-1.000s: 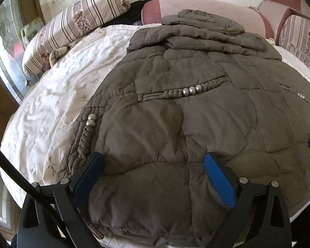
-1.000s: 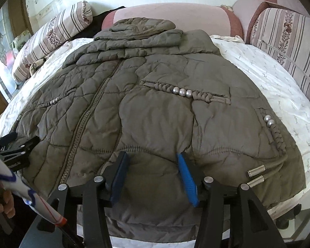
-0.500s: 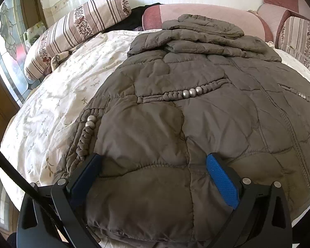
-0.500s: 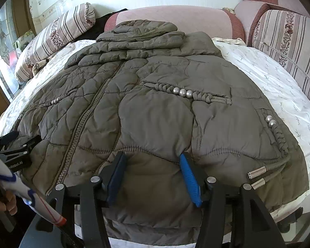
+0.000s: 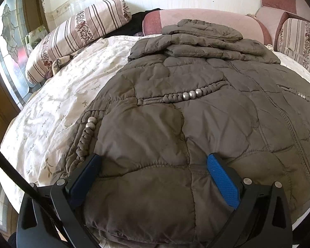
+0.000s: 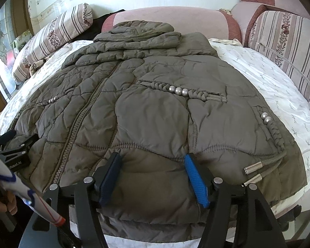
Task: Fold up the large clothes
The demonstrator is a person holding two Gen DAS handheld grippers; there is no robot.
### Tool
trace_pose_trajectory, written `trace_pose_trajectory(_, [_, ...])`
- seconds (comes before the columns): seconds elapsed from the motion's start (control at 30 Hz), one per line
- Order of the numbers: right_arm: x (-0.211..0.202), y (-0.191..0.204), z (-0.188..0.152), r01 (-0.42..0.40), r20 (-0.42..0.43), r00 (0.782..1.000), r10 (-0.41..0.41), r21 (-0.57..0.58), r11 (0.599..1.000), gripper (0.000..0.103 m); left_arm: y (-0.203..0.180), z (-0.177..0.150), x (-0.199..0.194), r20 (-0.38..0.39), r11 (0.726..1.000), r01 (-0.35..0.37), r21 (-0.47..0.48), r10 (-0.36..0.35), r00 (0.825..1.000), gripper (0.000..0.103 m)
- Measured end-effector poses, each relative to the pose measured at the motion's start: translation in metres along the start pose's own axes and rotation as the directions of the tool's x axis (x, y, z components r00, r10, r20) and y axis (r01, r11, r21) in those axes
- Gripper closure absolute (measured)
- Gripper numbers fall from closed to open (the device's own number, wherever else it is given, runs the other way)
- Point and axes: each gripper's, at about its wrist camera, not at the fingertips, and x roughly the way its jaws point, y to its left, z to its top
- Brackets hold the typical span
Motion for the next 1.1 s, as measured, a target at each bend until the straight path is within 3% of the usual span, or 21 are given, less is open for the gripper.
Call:
trace_pose_trajectory(0.47, [-0.001,-0.002,0.0,-0.011,-0.003,1.0,0.011,-0.007,1.0,0.033,0.001,0.001,0.0,0.004,1.0,0.001,0.001,-0.001,1.0,0.0])
trace_pose_trajectory(0.63, [-0.009,-0.015,0.006,-0.077,-0.003,0.997,0.077,0.018,0.997,0.033,0.0,0.001,0.0,0.006,1.0,0.002,0.002,-0.002,1.0,0.0])
trace_pose_trajectory(0.8, [-0.037,-0.059,0.017,0.025,0.121,0.992,-0.041,0.129,0.991,0.033,0.001,0.001,-0.001,0.012,1.0,0.01,0.005,-0.01,1.0,0.0])
trace_pose_trajectory(0.87, [-0.046,-0.086,0.02,0.072,0.146,0.984,-0.104,0.209,0.975,0.032,0.001,0.0,-0.002,0.016,1.0,0.01,0.006,-0.01,1.0,0.0])
trace_pose_trajectory(0.97, [-0.051,-0.135,0.016,0.114,0.124,0.977,-0.171,0.374,0.92,0.031,0.0,0.001,-0.002,0.02,1.0,0.008,0.006,-0.008,1.0,0.0])
trace_pose_trajectory(1.1, [-0.041,-0.184,0.0,0.09,0.05,0.989,-0.142,0.562,0.822,0.031,0.001,-0.001,-0.003,0.019,1.0,0.009,0.005,-0.009,1.0,0.0])
